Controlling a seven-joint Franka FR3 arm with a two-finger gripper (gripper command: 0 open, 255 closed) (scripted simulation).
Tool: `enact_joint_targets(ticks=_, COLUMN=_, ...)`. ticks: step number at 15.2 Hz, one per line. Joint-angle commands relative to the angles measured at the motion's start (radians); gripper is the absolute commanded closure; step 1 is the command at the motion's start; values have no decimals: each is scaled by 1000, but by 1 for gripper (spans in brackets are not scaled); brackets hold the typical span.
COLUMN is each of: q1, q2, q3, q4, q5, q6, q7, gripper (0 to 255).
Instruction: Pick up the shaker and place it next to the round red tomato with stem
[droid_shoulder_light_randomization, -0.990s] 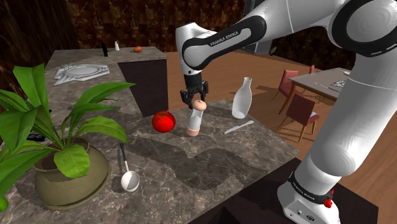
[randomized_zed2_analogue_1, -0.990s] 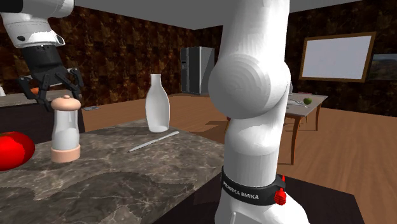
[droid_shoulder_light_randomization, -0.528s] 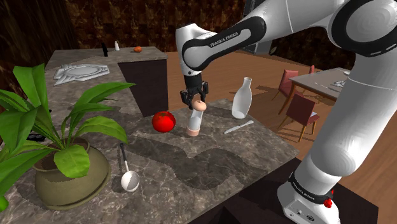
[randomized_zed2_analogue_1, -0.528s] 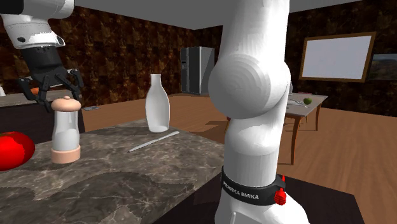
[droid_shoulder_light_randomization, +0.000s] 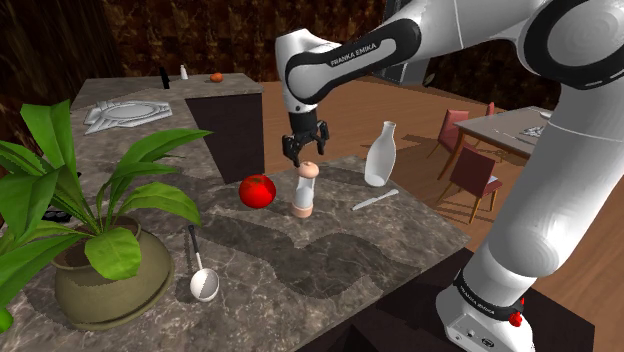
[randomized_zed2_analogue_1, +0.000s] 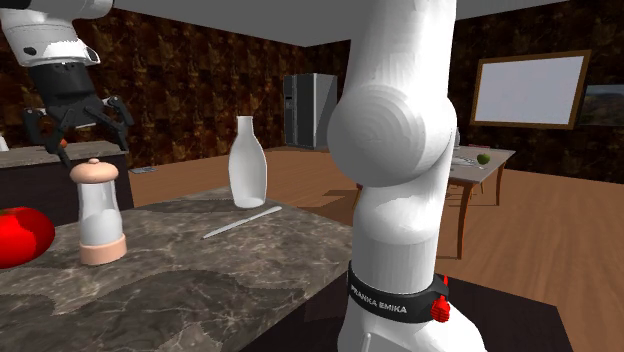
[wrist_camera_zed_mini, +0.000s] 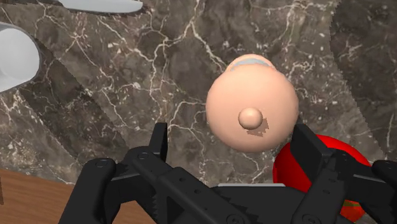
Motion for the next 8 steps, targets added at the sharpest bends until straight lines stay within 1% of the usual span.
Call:
enact_joint_targets(ticks=1, q1=5, q2=-3, q3=5, q4=57, q5=5, q6=-61, q7=0, gripper=0)
enact_joint_targets(ticks=2, q1=7, q2=-4, q3=6, q4=82, q5=7, q6=-87, q7=-1, gripper=0)
enact_joint_targets(ticks=8, q1=7, q2=-4, q3=6, q4=82, q5=7, q6=-87, q7=-1, gripper=0)
